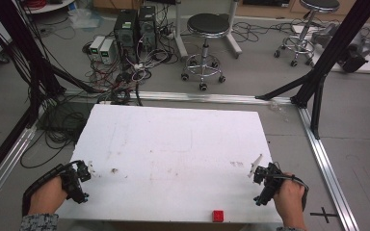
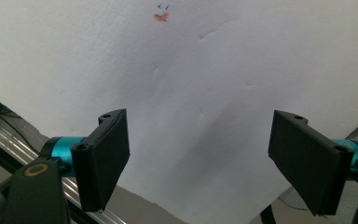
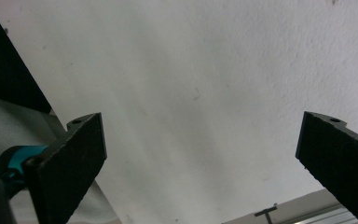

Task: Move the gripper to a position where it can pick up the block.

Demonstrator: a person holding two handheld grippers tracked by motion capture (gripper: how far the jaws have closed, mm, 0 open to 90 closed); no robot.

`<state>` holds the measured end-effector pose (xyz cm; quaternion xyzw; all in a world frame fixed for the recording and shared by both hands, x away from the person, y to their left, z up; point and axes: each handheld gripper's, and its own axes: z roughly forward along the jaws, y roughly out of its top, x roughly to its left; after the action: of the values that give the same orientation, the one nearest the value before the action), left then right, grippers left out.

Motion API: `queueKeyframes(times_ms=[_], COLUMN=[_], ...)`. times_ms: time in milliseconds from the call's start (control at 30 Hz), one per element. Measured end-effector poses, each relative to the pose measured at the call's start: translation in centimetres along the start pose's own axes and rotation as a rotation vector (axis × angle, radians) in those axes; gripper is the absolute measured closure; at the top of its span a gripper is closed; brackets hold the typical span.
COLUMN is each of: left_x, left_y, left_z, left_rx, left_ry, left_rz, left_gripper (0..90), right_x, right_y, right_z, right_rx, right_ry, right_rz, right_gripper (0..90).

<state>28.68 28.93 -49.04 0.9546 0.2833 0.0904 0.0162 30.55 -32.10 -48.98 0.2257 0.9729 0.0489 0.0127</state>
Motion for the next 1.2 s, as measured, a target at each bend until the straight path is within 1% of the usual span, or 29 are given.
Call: queueKeyframes(times_ms=[67,100,133,167,200,267,333,433,467,533,667,700,733,767,800,900,933,1033,1067,1167,1200], left_x=[0.0,0.0,0.0,0.0,0.0,0.0,0.0,0.0,0.0,0.0,0.0,0.0,0.0,0.0,0.0,0.1,0.1,0.1,0.0,0.0,0.0], left_y=[0.0,0.0,0.0,0.0,0.0,0.0,0.0,0.0,0.0,0.0,0.1,0.1,0.1,0.1,0.1,0.1,0.1,0.1,0.1,0.1,0.2], left_z=[-0.1,-0.1,-0.1,-0.2,-0.2,-0.2,-0.3,-0.3,-0.3,-0.3,-0.4,-0.4,-0.4,-0.4,-0.4,-0.3,-0.3,-0.4,-0.5,-0.7,-0.8], left_rx=[-0.001,0.0,-0.002,-0.002,-0.006,-0.007,-0.011,-0.01,-0.012,-0.013,-0.018,-0.019,-0.02,-0.021,-0.021,-0.021,-0.021,-0.023,-0.026,-0.032,-0.032], left_ry=[0.001,0.002,0.003,0.004,0.002,0.003,0.005,0.005,0.005,0.009,0.011,0.011,0.012,0.011,0.01,0.008,0.007,0.011,0.011,0.014,0.013], left_rz=[0.002,0.002,0.001,0.0,-0.001,-0.001,-0.008,-0.003,-0.005,-0.004,0.004,0.004,0.004,0.004,0.004,0.003,0.001,0.002,0.002,0.002,0.003], left_gripper=[20.8,20.8,20.8,20.8,20.8,20.8,20.8,20.8,20.8,20.8,20.8,20.8,20.8,20.8,20.8,20.9,20.9,21.0,21.0,21.0,21.0], right_x=[0.2,0.3,0.5,0.5,0.7,0.8,1.2,1.5,1.7,1.8,2.5,2.5,2.8,2.8,3.0,3.2,3.4,3.7,4.1,4.4,4.8], right_y=[0.3,0.5,0.8,0.8,1.1,1.3,2.0,2.4,2.7,2.9,3.8,3.8,4.0,4.0,4.2,4.3,4.6,5.0,5.4,5.9,6.2], right_z=[-0.1,-0.2,-0.4,-0.4,-0.6,-0.6,-1.1,-1.4,-1.8,-1.9,-2.5,-2.5,-2.5,-2.5,-2.5,-2.6,-2.6,-2.7,-2.7,-2.5,-2.3], right_rx=[-0.003,-0.001,-0.002,-0.002,-0.007,-0.006,-0.005,-0.009,-0.009,-0.009,-0.007,-0.007,-0.004,-0.004,-0.006,-0.002,0.003,0.004,0.001,-0.002,0.007], right_ry=[0.0,-0.002,0.0,0.0,0.001,0.003,0.0,-0.005,-0.01,-0.011,-0.013,-0.013,-0.005,-0.005,-0.013,-0.011,-0.009,-0.011,-0.014,-0.019,-0.013], right_rz=[-0.025,-0.029,-0.046,-0.046,-0.06,-0.069,-0.097,-0.11,-0.126,-0.128,-0.161,-0.161,-0.18,-0.18,-0.201,-0.197,-0.208,-0.215,-0.228,-0.235,-0.252], right_gripper=[0.8,0.8,0.8,0.8,0.8,0.8,0.8,0.8,0.8,0.8,0.8,0.8,0.8,0.8,0.8,0.8,0.8,0.8,0.8,0.8,0.8])
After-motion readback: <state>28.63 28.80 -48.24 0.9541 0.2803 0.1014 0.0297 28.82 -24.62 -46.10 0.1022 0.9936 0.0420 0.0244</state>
